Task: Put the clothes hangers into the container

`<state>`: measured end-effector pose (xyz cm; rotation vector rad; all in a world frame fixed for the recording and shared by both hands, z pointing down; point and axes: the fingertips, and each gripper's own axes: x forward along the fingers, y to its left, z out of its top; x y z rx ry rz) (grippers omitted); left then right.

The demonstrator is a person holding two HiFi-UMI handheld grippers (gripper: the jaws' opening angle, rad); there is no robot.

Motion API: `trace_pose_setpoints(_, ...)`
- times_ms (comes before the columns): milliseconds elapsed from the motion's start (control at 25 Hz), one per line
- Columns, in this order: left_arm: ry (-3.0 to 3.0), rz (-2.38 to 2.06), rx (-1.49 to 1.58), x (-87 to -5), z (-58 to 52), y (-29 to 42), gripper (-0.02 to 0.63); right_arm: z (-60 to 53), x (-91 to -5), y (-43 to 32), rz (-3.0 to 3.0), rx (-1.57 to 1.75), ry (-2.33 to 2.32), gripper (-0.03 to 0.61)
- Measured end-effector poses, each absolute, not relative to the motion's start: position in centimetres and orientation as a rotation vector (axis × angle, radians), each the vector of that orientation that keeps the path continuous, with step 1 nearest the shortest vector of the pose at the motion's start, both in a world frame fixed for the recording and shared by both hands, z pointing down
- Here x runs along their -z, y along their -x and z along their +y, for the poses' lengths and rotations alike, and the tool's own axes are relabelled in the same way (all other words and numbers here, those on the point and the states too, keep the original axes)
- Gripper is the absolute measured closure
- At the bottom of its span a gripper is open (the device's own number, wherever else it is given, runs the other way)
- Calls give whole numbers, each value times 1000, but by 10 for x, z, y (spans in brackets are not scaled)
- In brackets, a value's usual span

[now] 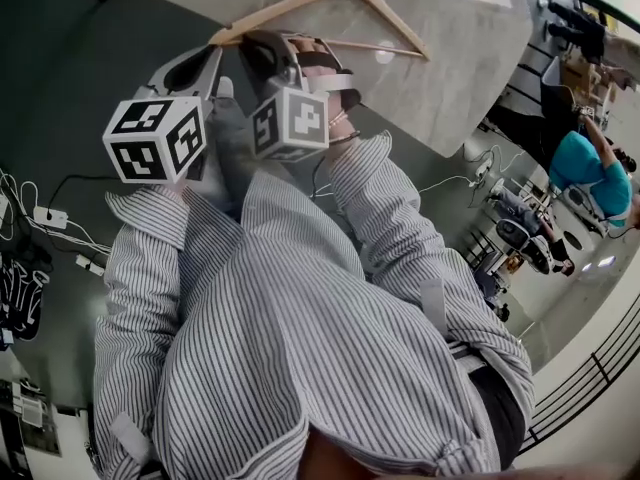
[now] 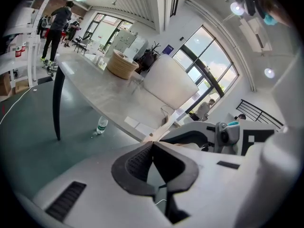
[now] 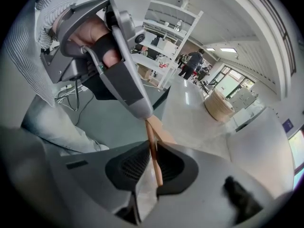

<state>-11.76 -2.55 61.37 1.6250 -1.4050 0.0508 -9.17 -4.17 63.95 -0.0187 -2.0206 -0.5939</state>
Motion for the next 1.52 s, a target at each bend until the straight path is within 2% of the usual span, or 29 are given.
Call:
trace_pose_setpoints(920,-1903,-1513,-83,-487,-40,113,603,-79,-529,93,-2132,670,-267,540)
trace_pose_setpoints(1520,-2080,-1514,-89,-426,-72,83,603,-113,-447,59,-2241,620,-532,543)
